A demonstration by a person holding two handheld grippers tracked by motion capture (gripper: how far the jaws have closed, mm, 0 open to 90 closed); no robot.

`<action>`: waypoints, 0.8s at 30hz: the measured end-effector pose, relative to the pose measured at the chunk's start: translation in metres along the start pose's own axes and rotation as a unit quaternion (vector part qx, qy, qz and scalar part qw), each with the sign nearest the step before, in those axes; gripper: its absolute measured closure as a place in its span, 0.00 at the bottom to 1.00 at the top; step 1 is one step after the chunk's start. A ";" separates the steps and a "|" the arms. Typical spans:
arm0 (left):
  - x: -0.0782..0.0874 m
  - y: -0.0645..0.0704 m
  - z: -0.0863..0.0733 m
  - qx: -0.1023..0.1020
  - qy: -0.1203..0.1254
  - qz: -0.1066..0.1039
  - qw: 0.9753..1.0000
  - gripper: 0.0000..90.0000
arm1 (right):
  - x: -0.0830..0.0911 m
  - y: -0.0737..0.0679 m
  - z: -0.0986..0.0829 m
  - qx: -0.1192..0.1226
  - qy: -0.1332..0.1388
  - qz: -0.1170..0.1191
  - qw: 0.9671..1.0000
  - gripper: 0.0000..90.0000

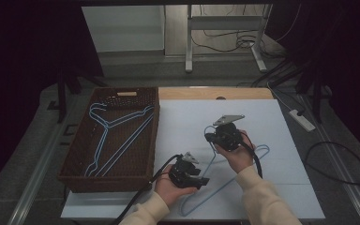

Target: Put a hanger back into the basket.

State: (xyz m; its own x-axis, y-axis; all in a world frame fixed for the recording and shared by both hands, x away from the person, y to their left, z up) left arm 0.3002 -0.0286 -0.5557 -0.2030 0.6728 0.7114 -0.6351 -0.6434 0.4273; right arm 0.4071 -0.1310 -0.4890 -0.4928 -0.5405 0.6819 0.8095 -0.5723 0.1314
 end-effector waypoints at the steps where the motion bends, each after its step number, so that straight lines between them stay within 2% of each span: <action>1: -0.001 0.000 0.000 0.005 -0.002 -0.007 1.000 0.65 | 0.000 0.000 0.000 0.000 0.001 0.000 1.000 0.97; 3: -0.003 0.000 0.000 0.015 -0.012 -0.022 1.000 0.75 | 0.001 0.000 0.000 -0.002 0.004 0.000 1.000 0.97; 6: -0.003 -0.002 0.001 0.025 -0.012 -0.018 0.999 0.89 | 0.004 0.000 0.001 -0.005 0.013 0.001 1.000 0.97; 9: -0.001 -0.002 0.002 0.038 -0.008 -0.021 0.999 0.91 | 0.009 0.000 0.001 -0.005 0.025 -0.001 1.000 0.96; 11: 0.000 -0.002 0.003 0.044 0.000 -0.014 0.999 0.93 | 0.014 0.000 0.001 -0.011 0.038 0.000 0.999 0.88; 14: 0.003 -0.002 0.004 0.046 0.008 -0.014 0.999 0.96 | 0.027 -0.001 -0.001 -0.022 0.066 -0.001 0.998 0.73; 15: 0.003 -0.002 0.004 0.046 0.008 -0.014 0.999 0.96 | 0.027 -0.001 -0.001 -0.022 0.066 -0.001 0.998 0.73; 16: 0.005 -0.001 0.005 0.046 0.016 -0.013 0.999 0.96 | 0.039 -0.003 -0.007 -0.029 0.087 0.005 0.996 0.65; 18: 0.008 0.000 0.006 0.046 0.024 -0.013 0.999 0.96 | 0.049 -0.005 -0.014 -0.028 0.097 0.005 0.995 0.60; 20: 0.012 0.002 0.007 0.045 0.032 -0.016 0.998 0.96 | 0.061 -0.007 -0.026 -0.031 0.108 0.011 0.994 0.57; 24: 0.023 0.007 0.010 0.048 0.050 -0.030 0.997 0.96 | 0.087 -0.008 -0.050 -0.037 0.133 0.007 0.990 0.54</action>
State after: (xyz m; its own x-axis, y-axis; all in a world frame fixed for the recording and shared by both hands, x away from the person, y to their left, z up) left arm 0.2986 -0.0215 -0.5309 -0.2430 0.7405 0.6266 -0.5741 -0.6305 0.5224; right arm 0.3416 -0.2041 -0.4673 -0.5568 -0.6862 0.4681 0.7956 -0.6025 0.0631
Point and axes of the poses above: each handheld gripper's, and its own axes: x roughly backward along the jaws, z roughly out of its top, y roughly to its right, the point moved 6 cm from there along -x, roughly forward along the jaws, and after that the axes turned 10 degrees about x, right-handed, at the moved point
